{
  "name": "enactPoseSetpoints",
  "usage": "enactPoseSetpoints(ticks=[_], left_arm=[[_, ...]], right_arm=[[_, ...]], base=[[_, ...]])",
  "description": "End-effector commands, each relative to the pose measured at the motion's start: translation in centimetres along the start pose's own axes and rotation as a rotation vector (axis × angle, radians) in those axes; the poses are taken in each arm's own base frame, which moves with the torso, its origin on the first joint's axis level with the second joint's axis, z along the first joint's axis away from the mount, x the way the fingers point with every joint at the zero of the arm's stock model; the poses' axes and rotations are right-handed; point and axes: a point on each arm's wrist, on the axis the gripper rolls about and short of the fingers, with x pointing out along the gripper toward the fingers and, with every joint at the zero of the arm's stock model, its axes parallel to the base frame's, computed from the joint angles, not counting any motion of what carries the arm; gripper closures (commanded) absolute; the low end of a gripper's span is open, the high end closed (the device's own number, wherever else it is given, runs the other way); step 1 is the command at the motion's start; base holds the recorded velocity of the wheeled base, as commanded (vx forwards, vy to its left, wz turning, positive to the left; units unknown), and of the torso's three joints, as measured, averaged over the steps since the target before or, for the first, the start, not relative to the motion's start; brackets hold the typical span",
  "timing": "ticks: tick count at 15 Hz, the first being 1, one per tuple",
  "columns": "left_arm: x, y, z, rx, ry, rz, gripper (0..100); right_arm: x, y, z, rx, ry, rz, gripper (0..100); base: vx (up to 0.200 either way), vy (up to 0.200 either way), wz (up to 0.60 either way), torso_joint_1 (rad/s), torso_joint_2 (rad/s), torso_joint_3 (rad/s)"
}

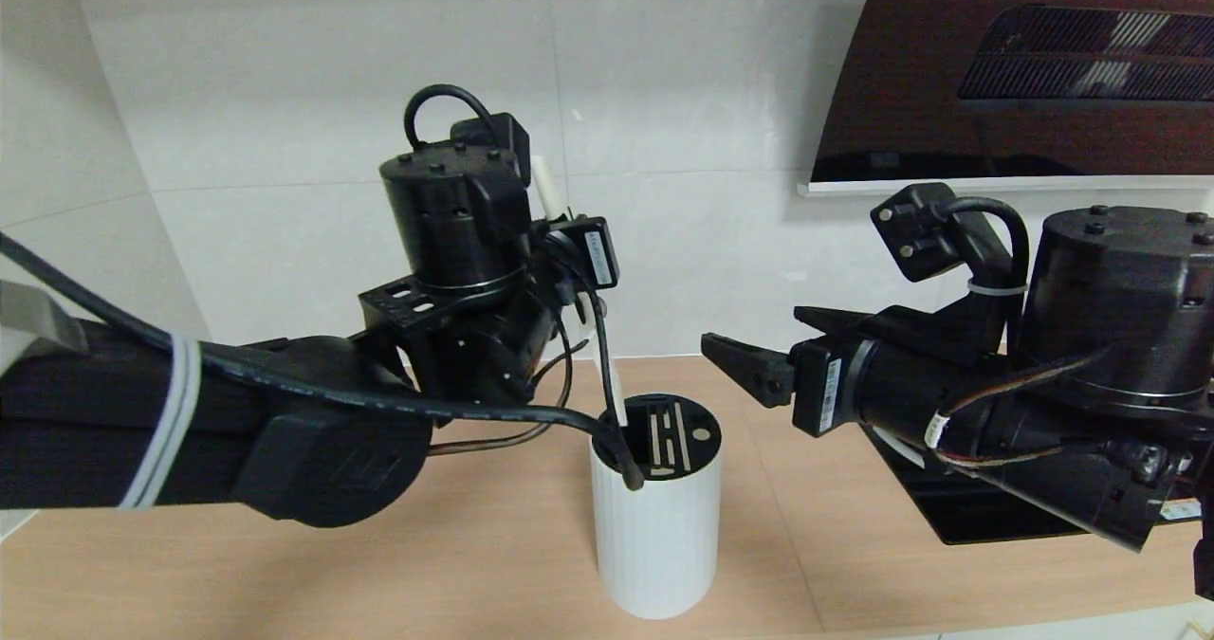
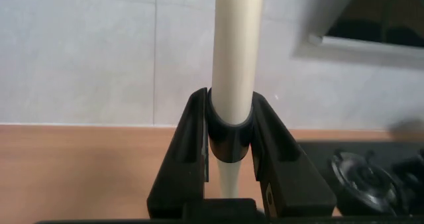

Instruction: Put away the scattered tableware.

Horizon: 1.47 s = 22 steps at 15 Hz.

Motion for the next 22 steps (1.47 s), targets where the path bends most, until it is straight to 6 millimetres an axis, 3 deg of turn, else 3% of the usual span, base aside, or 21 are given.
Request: enactPoseSetpoints(ticks=[1, 12, 22], left_arm=[[0.3, -0.8, -2.3, 0.031, 0.049, -0.013, 100], [0.7, -1.2, -5.1, 0.061, 0.094, -0.016, 100], [1.2, -2.1, -10.2, 0.101, 0.196, -0.022, 100]], right_arm=[[0.2, -0.2, -0.1, -0.001, 0.005, -0.009, 0], [0.4, -0.3, -0.2, -0.001, 0.008, -0.011, 0], [1.0, -1.5, 0.1, 0.005, -0.005, -0.059, 0]], base=[[0.000, 0.000, 0.00, 0.000, 0.00, 0.000], [0.000, 0.000, 0.00, 0.000, 0.00, 0.000], [0.000, 0.000, 0.00, 0.000, 0.00, 0.000]])
